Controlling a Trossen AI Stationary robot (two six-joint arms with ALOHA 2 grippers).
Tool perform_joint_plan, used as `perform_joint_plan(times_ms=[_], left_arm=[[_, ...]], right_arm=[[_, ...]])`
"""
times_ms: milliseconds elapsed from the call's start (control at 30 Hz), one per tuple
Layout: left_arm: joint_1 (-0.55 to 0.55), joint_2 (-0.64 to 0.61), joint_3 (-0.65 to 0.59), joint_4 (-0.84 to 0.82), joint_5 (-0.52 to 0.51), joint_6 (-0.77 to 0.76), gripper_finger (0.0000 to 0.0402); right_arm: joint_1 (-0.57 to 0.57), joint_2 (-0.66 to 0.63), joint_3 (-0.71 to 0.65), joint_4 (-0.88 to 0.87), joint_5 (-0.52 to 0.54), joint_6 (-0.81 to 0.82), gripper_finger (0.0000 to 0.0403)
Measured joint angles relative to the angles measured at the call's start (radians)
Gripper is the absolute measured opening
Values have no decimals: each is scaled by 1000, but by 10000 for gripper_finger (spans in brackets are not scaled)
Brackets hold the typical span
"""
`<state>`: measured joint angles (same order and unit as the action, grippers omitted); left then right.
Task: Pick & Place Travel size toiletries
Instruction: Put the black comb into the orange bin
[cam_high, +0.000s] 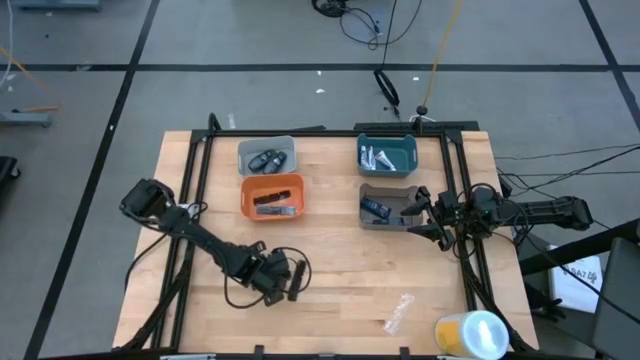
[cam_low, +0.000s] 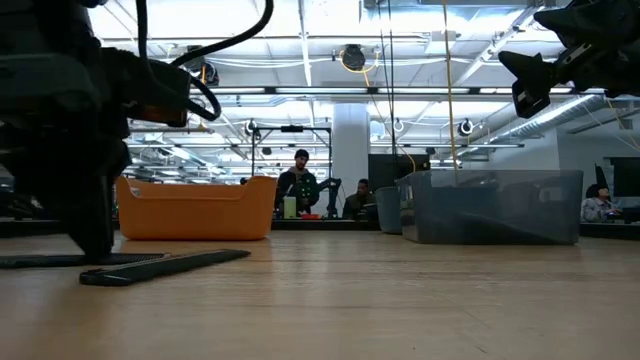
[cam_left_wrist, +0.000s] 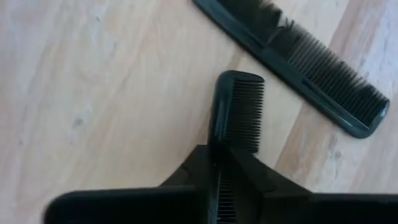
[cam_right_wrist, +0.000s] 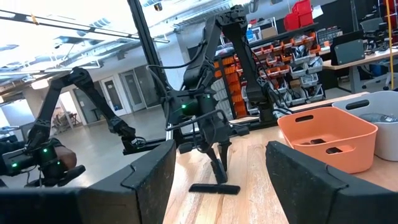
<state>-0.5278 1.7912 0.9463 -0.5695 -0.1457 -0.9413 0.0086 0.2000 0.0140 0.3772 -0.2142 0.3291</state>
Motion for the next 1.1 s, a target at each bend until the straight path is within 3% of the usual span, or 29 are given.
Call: perform_joint_plan(times_ms=[100,333,867,1000,1100], left_arm=[[14,0,0,7,-6,25,7],[57,3,-4,67,-40,110,5],[268,10,-8,493,-91,414,2],[303,9,6,547,-36,487,6],[296,0,54,464,43,543,2]], right_arm=[[0,0,0,0,0,0,238],[0,14,0,20,23,41,238],[0,153,0,164,30,25,238],[0,185,0,202,29,25,238],[0,205,0,210,29,25,238]])
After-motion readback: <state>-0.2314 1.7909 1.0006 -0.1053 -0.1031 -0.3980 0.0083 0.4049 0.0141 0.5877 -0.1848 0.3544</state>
